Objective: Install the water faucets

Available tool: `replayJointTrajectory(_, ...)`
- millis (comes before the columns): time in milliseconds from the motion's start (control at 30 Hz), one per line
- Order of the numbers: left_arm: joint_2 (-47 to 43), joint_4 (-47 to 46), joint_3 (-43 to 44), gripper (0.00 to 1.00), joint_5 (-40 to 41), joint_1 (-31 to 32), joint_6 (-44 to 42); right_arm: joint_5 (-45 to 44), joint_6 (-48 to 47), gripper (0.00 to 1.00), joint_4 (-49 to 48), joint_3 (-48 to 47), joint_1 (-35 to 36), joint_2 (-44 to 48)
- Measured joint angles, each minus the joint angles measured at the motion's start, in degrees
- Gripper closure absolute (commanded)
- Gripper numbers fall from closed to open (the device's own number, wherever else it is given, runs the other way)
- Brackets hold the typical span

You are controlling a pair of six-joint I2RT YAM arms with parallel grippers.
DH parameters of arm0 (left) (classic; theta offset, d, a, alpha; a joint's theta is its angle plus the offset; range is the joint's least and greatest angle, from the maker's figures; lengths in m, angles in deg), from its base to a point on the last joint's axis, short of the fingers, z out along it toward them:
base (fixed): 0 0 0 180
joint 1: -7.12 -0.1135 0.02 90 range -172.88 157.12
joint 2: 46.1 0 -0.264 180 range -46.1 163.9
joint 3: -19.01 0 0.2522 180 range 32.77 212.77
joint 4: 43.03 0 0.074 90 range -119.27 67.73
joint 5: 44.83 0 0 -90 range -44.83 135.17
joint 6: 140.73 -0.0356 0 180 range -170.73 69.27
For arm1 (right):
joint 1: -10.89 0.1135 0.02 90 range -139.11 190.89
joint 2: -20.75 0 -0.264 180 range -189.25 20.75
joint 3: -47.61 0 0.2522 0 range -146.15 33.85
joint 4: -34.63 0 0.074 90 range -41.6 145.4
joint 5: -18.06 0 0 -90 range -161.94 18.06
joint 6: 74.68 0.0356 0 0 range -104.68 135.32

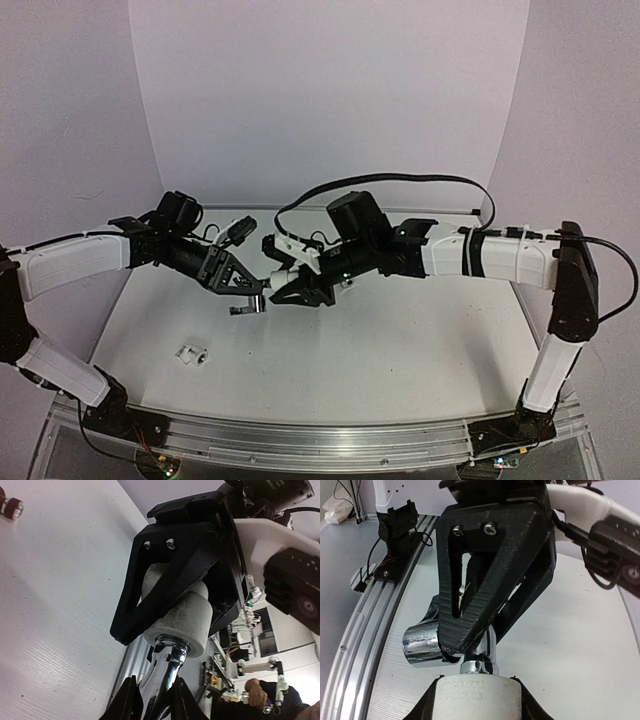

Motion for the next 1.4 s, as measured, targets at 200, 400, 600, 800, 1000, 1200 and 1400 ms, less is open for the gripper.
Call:
replayJointTrajectory(200,-5.2,-0.9,0.4,1.0,15.3,1.7,-8.1,11.5,16.3,0.98,-2.6,-3.3,-4.2,-4.4)
replayJointTrajectory(400,-16.3,-7.4,-4.3,1.0,30.4,2.6,-15.8,22.2,42.1,0.83,-4.8,-14.0,-5.9,-11.3)
replayJointTrajectory(600,-21.5,-12.0,-9.1,1.0,37.2,2.7,-21.8,27.3,77.1,0.58,-19.6,-13.6,-5.8,-14.8)
replayJointTrajectory(800,-21.7,-12.9,-10.8,1.0,43.3,2.3,-22.1,25.4,98.2,0.31,-34.2,-5.7,-8.2,-13.8)
replayJointTrajectory(1000,-22.2,-12.9,-10.9,1.0,44.3,1.6,-16.7,23.9,94.1,0.24,-36.4,0.9,-12.8,-7.9)
replayJointTrajectory(1200,-20.1,-9.9,-8.4,1.0,35.4,0.9,-10.4,15.7,59.9,0.21,-21.5,4.7,-10.5,4.6)
replayJointTrajectory(1400,-12.7,-5.7,-1.8,1.0,18.7,0.3,-6.5,6.4,22.4,0.21,-15.7,9.9,-5.2,15.3)
